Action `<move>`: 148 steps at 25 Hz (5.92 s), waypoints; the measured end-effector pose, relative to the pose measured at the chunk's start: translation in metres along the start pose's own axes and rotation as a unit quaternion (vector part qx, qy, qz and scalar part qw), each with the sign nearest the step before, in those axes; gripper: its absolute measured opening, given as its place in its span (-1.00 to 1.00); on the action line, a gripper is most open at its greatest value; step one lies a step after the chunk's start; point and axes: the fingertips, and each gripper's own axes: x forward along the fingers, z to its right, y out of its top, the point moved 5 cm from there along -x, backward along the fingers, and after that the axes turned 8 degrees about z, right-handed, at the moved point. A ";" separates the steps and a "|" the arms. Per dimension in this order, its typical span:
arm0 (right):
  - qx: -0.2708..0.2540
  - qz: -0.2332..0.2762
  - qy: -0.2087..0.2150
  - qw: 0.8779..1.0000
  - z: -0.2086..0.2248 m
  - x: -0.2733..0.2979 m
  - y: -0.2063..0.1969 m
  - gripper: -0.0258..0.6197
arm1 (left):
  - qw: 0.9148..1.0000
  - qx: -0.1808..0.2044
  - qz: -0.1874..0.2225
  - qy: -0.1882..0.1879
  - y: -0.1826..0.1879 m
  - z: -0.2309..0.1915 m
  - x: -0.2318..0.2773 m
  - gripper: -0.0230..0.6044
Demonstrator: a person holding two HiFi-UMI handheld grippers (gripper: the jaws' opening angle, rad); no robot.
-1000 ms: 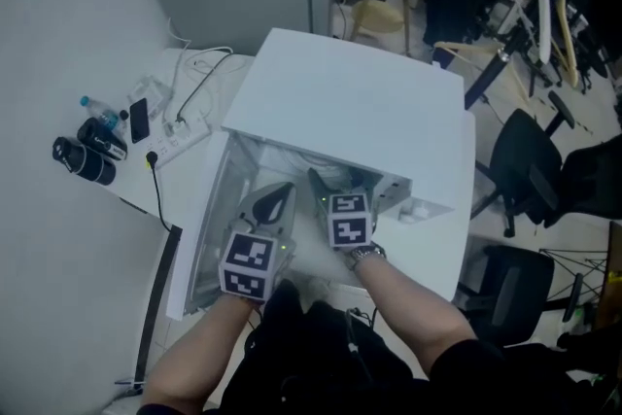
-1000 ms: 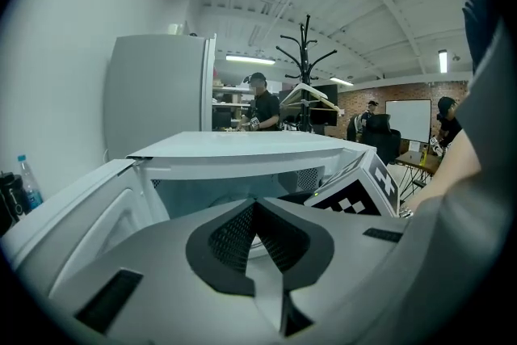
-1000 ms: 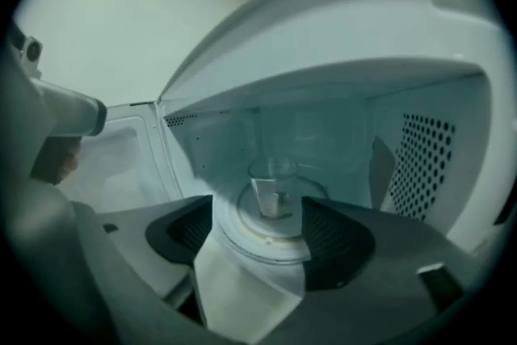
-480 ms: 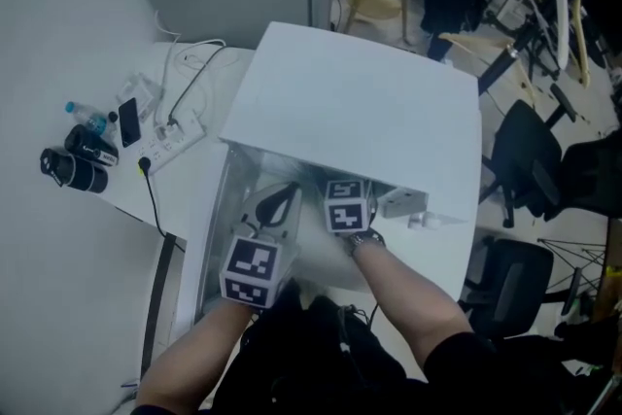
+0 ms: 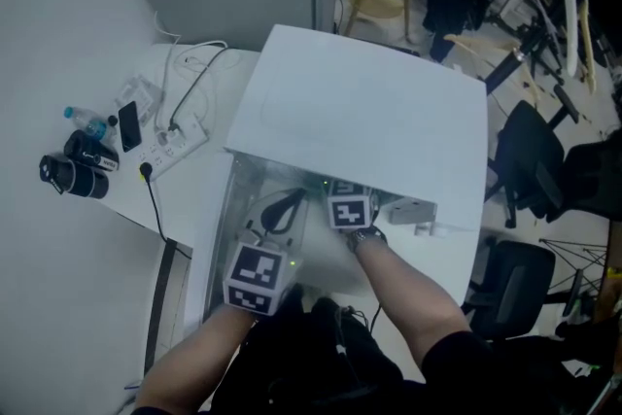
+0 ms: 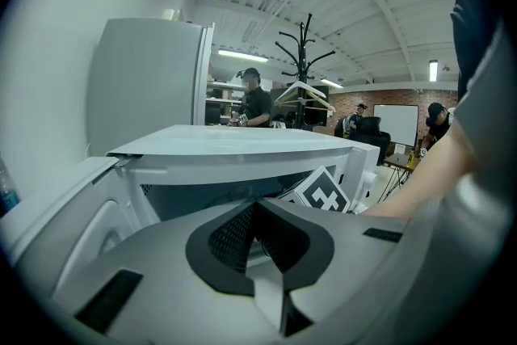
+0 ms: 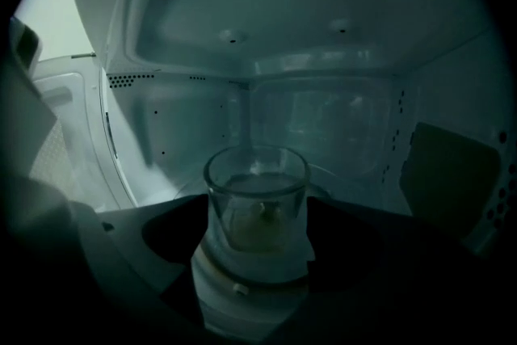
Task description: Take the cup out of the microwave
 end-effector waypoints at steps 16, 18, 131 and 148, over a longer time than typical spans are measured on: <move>-0.015 0.006 0.004 1.000 0.004 0.003 0.000 0.16 | 1.000 0.000 -0.004 0.007 0.001 -0.002 0.005 -0.94; -0.014 0.009 0.006 1.000 0.003 0.000 0.000 0.16 | 1.000 0.000 -0.004 0.008 0.001 -0.002 0.004 -0.94; 0.040 0.172 0.149 0.973 -0.045 -0.446 0.048 0.15 | 0.989 0.016 0.112 0.099 0.002 0.223 -0.237 -0.94; 0.033 0.177 0.135 0.975 -0.075 -0.464 0.050 0.14 | 0.989 0.015 0.118 0.086 -0.002 0.211 -0.261 -0.94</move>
